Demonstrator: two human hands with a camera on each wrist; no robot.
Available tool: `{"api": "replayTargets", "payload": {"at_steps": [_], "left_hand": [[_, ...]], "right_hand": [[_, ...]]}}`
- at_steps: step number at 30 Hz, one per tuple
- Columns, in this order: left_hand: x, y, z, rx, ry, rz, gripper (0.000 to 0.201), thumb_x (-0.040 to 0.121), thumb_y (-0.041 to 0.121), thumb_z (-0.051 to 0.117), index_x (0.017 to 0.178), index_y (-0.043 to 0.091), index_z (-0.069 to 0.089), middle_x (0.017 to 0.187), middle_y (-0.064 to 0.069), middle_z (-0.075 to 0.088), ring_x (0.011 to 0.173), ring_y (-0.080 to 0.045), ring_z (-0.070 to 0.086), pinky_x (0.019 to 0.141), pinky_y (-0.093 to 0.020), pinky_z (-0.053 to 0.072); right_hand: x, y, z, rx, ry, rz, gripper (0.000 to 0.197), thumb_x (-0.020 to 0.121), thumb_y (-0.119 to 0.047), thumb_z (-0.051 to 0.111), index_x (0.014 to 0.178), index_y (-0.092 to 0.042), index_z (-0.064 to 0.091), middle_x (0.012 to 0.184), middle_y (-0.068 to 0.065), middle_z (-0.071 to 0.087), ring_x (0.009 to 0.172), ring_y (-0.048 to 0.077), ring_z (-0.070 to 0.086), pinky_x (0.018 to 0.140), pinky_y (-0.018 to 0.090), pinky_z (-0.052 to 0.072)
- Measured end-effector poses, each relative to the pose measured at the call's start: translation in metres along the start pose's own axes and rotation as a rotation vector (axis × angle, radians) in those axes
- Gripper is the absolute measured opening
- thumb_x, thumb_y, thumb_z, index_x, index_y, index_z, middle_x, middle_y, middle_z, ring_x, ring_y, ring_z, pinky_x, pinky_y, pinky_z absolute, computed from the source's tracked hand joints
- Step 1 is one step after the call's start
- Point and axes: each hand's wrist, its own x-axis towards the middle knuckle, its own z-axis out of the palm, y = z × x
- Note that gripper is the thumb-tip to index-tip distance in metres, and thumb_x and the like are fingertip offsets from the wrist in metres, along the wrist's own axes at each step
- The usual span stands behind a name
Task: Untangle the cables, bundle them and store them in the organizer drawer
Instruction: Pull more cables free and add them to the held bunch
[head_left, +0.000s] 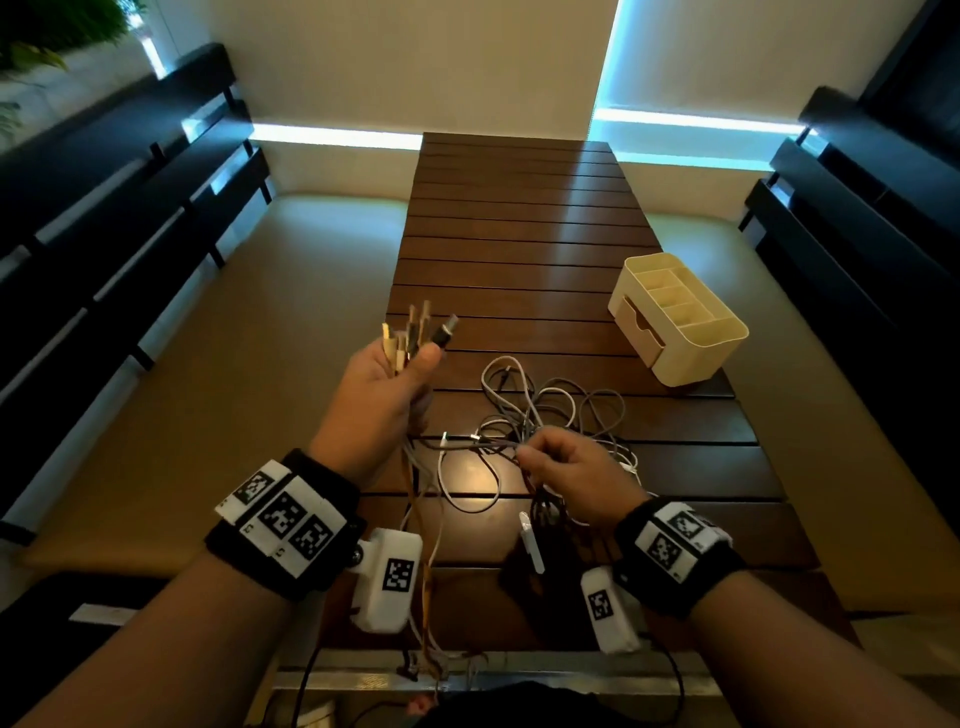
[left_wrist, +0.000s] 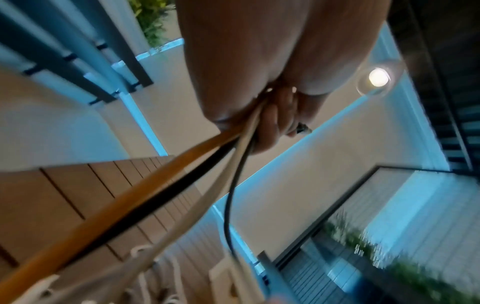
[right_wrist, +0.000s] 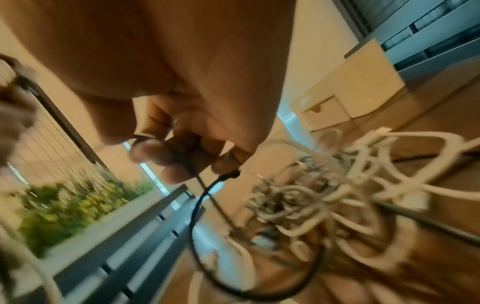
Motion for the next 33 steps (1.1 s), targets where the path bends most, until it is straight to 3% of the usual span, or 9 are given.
{"api": "replayTargets", "payload": {"at_steps": [4,8,11,14,18,21,24,30,33], "left_hand": [[-0.008,-0.011,0.011,0.265,-0.087,-0.068,0.020,0.080,0.028,0.071,0.085,0.012,0.059,0.054,0.011,0.050,0.046,-0.004,0.041,0.047,-0.019,0.036],[-0.008,-0.009,0.021,0.285,-0.145,-0.046,0.020,0.080,0.029,0.070,0.075,0.015,0.057,0.054,0.009,0.051,0.046,-0.005,0.040,0.045,-0.021,0.036],[-0.008,-0.005,0.020,0.259,-0.151,-0.042,0.019,0.081,0.026,0.069,0.078,0.010,0.059,0.052,0.008,0.050,0.044,-0.005,0.040,0.044,-0.021,0.036],[-0.009,-0.007,0.018,0.231,-0.113,-0.026,0.036,0.079,0.029,0.069,0.087,-0.005,0.060,0.053,0.004,0.046,0.042,-0.010,0.037,0.042,-0.023,0.034],[-0.006,-0.002,0.009,0.066,0.012,0.028,0.012,0.083,0.021,0.067,0.078,0.013,0.060,0.049,0.008,0.039,0.040,-0.009,0.029,0.042,-0.023,0.029],[-0.003,0.010,-0.010,-0.017,0.081,0.070,0.010,0.083,0.020,0.067,0.074,0.020,0.062,0.051,0.007,0.031,0.040,-0.010,0.023,0.042,-0.021,0.027],[-0.001,0.007,-0.030,0.138,0.135,0.011,0.024,0.082,0.023,0.070,0.087,0.001,0.062,0.054,0.001,0.030,0.042,-0.013,0.024,0.043,-0.022,0.027],[0.003,-0.001,-0.042,0.263,0.363,-0.003,0.022,0.088,0.019,0.071,0.070,0.022,0.059,0.046,0.013,0.039,0.040,-0.009,0.032,0.051,-0.028,0.030],[0.001,0.008,-0.022,0.406,0.220,0.092,0.024,0.088,0.024,0.073,0.066,0.026,0.063,0.046,0.013,0.044,0.043,-0.008,0.038,0.052,-0.027,0.035]], "right_hand": [[-0.002,-0.056,-0.003,0.021,0.119,-0.237,0.015,0.097,-0.031,0.059,0.084,-0.025,0.062,0.079,-0.001,0.059,0.071,0.013,0.055,0.072,0.037,0.051],[-0.006,-0.087,-0.009,-0.008,0.140,-0.370,0.010,0.097,-0.032,0.059,0.088,-0.032,0.063,0.089,0.000,0.066,0.085,0.022,0.064,0.081,0.046,0.058],[-0.007,-0.085,-0.012,-0.025,0.149,-0.361,0.010,0.097,-0.031,0.059,0.088,-0.033,0.063,0.083,-0.004,0.064,0.081,0.020,0.063,0.080,0.049,0.057],[-0.008,-0.078,-0.008,-0.002,0.138,-0.324,0.013,0.098,-0.030,0.057,0.087,-0.028,0.062,0.076,-0.004,0.058,0.071,0.016,0.057,0.074,0.044,0.054],[-0.007,-0.056,-0.002,0.004,0.048,-0.213,0.021,0.100,-0.034,0.053,0.089,-0.019,0.063,0.075,0.001,0.060,0.069,0.017,0.058,0.076,0.048,0.054],[-0.006,-0.022,-0.004,-0.035,0.032,-0.085,0.025,0.101,-0.038,0.051,0.090,-0.021,0.065,0.079,0.001,0.061,0.071,0.015,0.058,0.078,0.048,0.054],[-0.007,-0.008,-0.010,0.064,0.112,-0.017,0.024,0.101,-0.034,0.051,0.085,-0.023,0.066,0.068,-0.004,0.054,0.061,0.010,0.050,0.063,0.034,0.045],[0.000,-0.040,-0.036,-0.162,0.303,-0.116,0.022,0.098,-0.034,0.058,0.080,-0.022,0.064,0.072,-0.005,0.060,0.065,0.007,0.053,0.064,0.028,0.045],[0.002,-0.056,-0.037,-0.310,0.188,-0.147,0.022,0.097,-0.037,0.059,0.083,-0.021,0.066,0.074,-0.002,0.063,0.063,0.003,0.054,0.061,0.023,0.044]]}}
